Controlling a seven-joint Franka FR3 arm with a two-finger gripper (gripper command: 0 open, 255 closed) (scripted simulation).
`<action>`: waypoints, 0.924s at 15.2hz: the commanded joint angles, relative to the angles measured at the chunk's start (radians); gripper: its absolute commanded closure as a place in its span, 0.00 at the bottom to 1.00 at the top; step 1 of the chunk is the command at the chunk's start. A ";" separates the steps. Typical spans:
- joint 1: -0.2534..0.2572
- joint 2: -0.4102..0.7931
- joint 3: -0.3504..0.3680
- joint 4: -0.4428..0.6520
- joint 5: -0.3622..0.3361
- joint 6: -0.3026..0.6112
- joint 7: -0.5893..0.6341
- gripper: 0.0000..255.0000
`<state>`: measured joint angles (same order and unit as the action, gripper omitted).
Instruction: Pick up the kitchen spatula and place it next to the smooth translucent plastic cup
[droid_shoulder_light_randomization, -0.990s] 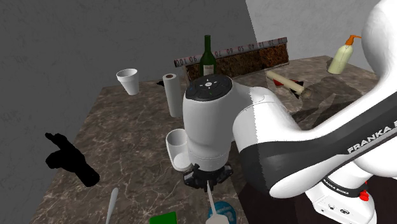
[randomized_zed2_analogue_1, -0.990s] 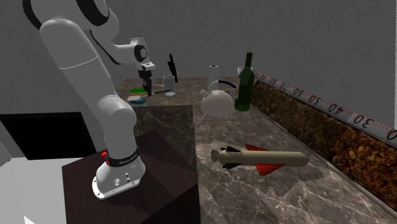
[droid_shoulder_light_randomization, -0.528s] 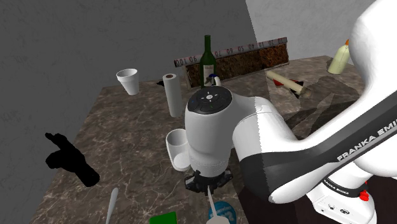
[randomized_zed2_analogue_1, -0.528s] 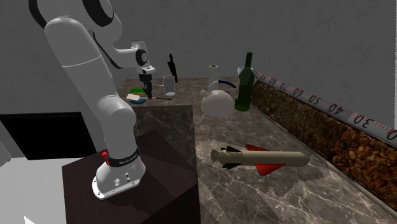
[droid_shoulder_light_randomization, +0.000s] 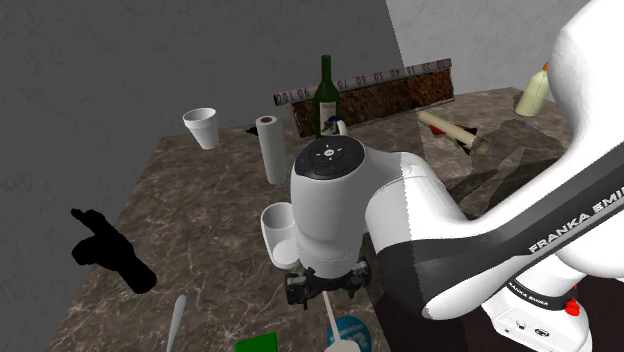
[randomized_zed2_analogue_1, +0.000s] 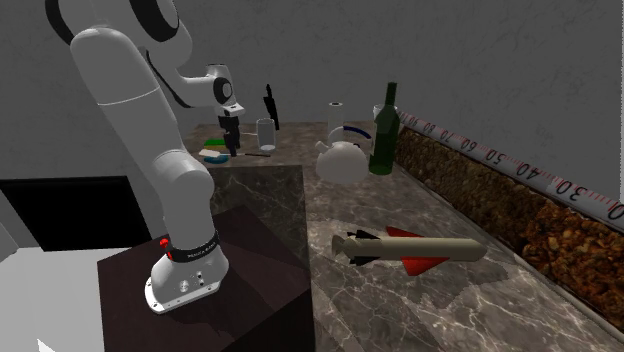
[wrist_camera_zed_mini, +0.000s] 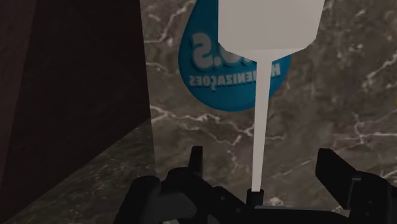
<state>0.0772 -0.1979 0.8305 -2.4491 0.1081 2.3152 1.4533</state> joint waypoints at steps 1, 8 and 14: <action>0.000 0.000 0.000 0.000 0.000 0.000 0.000 0.00; 0.030 -0.098 -0.046 0.064 0.064 -0.144 -0.052 0.00; 0.030 -0.098 -0.046 0.064 0.064 -0.144 -0.052 0.00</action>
